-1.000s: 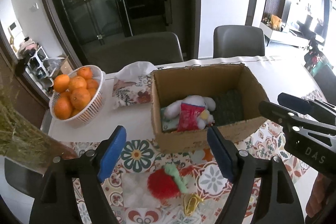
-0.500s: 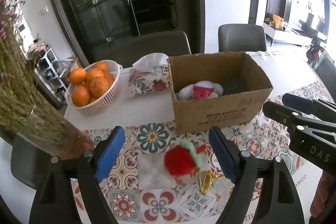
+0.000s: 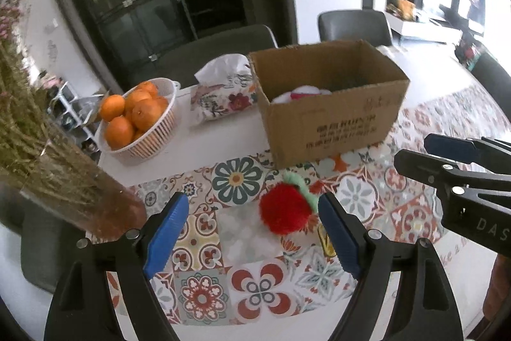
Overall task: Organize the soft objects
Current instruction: 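Withdraw both tools from the box toward the red pom-pom and yellow clip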
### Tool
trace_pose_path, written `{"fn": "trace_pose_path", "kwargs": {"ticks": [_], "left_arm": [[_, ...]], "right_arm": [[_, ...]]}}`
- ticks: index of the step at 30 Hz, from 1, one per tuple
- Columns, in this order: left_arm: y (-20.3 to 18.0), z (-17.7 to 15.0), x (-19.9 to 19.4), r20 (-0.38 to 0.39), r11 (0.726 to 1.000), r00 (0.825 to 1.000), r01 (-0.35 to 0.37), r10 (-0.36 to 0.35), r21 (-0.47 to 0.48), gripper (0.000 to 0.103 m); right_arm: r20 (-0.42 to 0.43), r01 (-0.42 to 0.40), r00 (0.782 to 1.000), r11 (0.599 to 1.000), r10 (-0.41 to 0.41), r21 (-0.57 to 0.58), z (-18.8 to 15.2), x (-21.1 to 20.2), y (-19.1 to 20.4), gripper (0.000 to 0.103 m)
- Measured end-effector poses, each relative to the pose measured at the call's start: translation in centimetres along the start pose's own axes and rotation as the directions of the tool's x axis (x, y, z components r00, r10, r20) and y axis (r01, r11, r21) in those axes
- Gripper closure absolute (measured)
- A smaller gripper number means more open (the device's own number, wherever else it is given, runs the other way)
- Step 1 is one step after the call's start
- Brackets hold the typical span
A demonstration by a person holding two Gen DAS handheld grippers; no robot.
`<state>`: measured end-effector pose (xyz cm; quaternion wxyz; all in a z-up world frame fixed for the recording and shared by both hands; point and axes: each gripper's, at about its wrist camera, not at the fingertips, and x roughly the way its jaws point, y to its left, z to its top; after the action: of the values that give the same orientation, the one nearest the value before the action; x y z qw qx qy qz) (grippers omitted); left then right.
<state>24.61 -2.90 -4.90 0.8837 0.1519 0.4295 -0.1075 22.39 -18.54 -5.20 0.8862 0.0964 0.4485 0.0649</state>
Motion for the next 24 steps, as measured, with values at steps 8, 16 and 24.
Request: {"fn": "trace_pose_path", "kwargs": {"ticks": [8, 16, 24], "left_arm": [[1.3, -0.8, 1.8, -0.017, 0.988, 0.997, 0.08, -0.079, 0.129, 0.019], [2.1, -1.5, 4.3, -0.047, 0.955, 0.987, 0.163, -0.156, 0.248, 0.019], [2.0, -3.5, 8.5, -0.131, 0.911, 0.969, 0.242, -0.21, 0.333, 0.02]], "right_arm": [[-0.006, 0.029, 1.0, 0.994, -0.029, 0.11, -2.2, 1.3, 1.2, 0.052], [-0.045, 0.054, 0.998, 0.975, -0.045, 0.217, -4.0, 4.0, 2.1, 0.052], [-0.14, 0.099, 0.988, 0.961, -0.064, 0.258, -6.0, 7.7, 2.8, 0.052]]}}
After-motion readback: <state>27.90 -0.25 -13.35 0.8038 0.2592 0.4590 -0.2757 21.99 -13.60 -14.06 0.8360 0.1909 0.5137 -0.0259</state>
